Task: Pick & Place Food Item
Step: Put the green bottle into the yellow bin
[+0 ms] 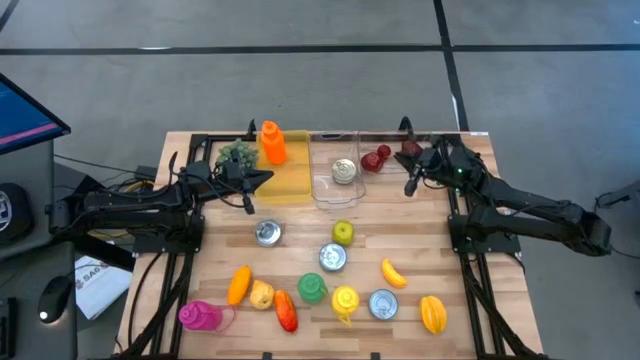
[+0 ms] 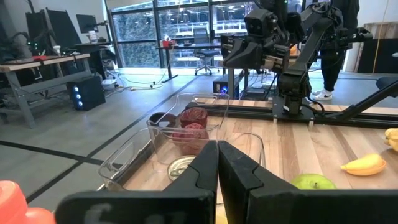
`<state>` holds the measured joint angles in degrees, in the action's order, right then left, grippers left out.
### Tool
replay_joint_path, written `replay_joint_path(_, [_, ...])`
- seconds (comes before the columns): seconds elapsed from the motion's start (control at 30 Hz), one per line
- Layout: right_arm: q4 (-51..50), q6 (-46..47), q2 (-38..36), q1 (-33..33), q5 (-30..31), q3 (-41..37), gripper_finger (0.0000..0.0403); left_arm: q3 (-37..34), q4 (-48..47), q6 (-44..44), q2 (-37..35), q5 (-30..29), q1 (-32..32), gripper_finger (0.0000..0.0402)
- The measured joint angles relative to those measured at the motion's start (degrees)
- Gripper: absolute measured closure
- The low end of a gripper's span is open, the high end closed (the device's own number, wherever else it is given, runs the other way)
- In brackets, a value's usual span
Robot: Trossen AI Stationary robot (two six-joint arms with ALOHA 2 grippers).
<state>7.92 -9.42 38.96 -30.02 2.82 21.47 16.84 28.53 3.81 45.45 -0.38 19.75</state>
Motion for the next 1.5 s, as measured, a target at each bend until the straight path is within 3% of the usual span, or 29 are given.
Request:
replay_joint_path(0.8, [-5.4, 0.1, 0.0, 0.0, 0.2, 0.0, 0.037, 0.0, -0.1, 0.0, 0.0, 0.0, 0.0, 0.0401])
replay_joint_path(1.07, [-5.4, 5.9, 0.0, 0.0, 0.1, 0.0, 0.037, 0.0, -0.2, 0.0, 0.0, 0.0, 0.0, 0.0401])
replay_joint_path(1.37, [-4.6, 6.4, 0.0, 0.0, 0.1, 0.0, 0.037, 0.0, 1.6, -0.2, 0.0, 0.2, 0.0, 0.0401])
replay_joint_path(1.5, [-4.5, 6.5, 0.0, 0.0, 0.0, 0.0, 0.037, 0.0, 4.7, -0.3, 0.3, 4.3, -0.5, 0.0401])
